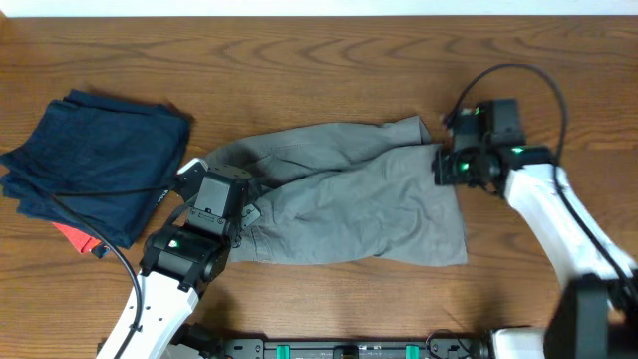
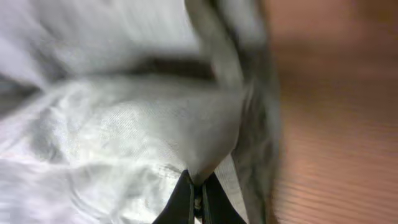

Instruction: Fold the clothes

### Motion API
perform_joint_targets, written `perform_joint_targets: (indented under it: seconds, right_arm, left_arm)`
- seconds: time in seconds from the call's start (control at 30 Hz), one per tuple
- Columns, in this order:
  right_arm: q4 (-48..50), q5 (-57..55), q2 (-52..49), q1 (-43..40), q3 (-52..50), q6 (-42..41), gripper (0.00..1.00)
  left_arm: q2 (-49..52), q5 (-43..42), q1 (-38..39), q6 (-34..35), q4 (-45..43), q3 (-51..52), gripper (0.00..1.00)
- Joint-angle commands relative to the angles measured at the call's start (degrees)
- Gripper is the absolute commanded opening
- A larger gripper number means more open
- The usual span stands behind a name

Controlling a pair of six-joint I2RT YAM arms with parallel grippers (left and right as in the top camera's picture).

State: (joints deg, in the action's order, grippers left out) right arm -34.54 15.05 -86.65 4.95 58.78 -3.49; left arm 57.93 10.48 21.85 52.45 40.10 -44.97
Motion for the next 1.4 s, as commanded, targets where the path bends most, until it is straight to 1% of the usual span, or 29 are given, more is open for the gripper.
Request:
perform_joint_targets:
  seconds: [0.0, 0.17, 0.3, 0.4, 0.5, 0.6, 0.73, 0.9, 1.03, 1.07, 1.17, 1.2, 1.23, 1.27, 1.33, 1.37]
  right_arm:
    - [-1.2, -6.3, 6.6, 0.5, 5.0, -3.8, 0.01]
    - [-0.9, -7.1, 11.3, 0.5, 7.9, -3.1, 0.01]
    - [0.4, -7.1, 10.3, 1.0, 8.0, -3.1, 0.01]
    - [2.4, -7.1, 8.0, 1.6, 8.0, -3.1, 0.01]
    - [6.4, -7.1, 5.2, 2.4, 8.0, -3.1, 0.01]
    - [11.6, -7.1, 2.0, 3.3, 8.0, -3.1, 0.01]
    - [19.6, -7.0, -3.2, 4.3, 8.0, -3.1, 0.01]
    - [28.0, -4.2, -9.8, 5.7, 8.0, -3.1, 0.01]
    - [33.3, -2.7, -15.5, 7.2, 8.0, -3.1, 0.01]
    - [34.5, -2.6, -17.2, 7.6, 8.0, -3.1, 0.01]
    - [37.0, -2.6, -20.8, 8.5, 8.0, -3.1, 0.01]
    - [37.9, -2.8, -21.9, 8.7, 8.0, -3.1, 0.02]
    - [38.6, -2.8, -22.6, 8.7, 8.0, -3.3, 0.04]
    - [38.9, -2.8, -23.0, 8.7, 8.0, -3.3, 0.09]
    - [39.1, -2.8, -23.1, 8.7, 8.0, -3.3, 0.35]
    - [39.1, -2.8, -22.5, 8.5, 8.0, -3.3, 0.36]
  left_arm:
    - [-1.6, 0.3, -0.3, -0.7, 0.8, -0.3, 0.06]
    - [-5.3, 1.2, -0.3, -0.7, 0.6, -0.3, 0.06]
    - [-7.1, 5.9, -0.3, 0.4, 0.7, -0.3, 0.06]
    - [-6.2, 8.5, -0.3, 0.5, 0.2, -0.3, 0.06]
    - [-3.5, 8.8, -0.3, 0.6, -1.0, -0.3, 0.06]
    - [0.3, 11.3, -0.3, 1.6, -1.7, -0.3, 0.06]
    - [6.3, 15.8, -0.6, 6.1, -1.7, -0.3, 0.06]
    - [11.5, 15.9, -2.6, 12.9, -1.7, -0.3, 0.06]
    - [14.5, 15.9, -4.6, 16.7, -2.0, -0.3, 0.13]
    - [15.3, 15.9, -5.3, 17.1, -2.6, -0.3, 0.17]
    - [16.8, 15.9, -6.9, 17.1, -5.7, -0.3, 0.17]
    - [17.4, 15.9, -7.6, 17.0, -7.4, -0.3, 0.17]
    - [17.8, 15.9, -8.2, 16.3, -9.3, -0.3, 0.22]
    - [18.2, 15.9, -8.7, 15.6, -11.0, -0.3, 0.27]
    - [18.4, 15.2, -9.7, 11.7, -14.8, -0.3, 0.42]
    - [18.1, 14.1, -10.2, 8.4, -16.9, -0.3, 0.49]
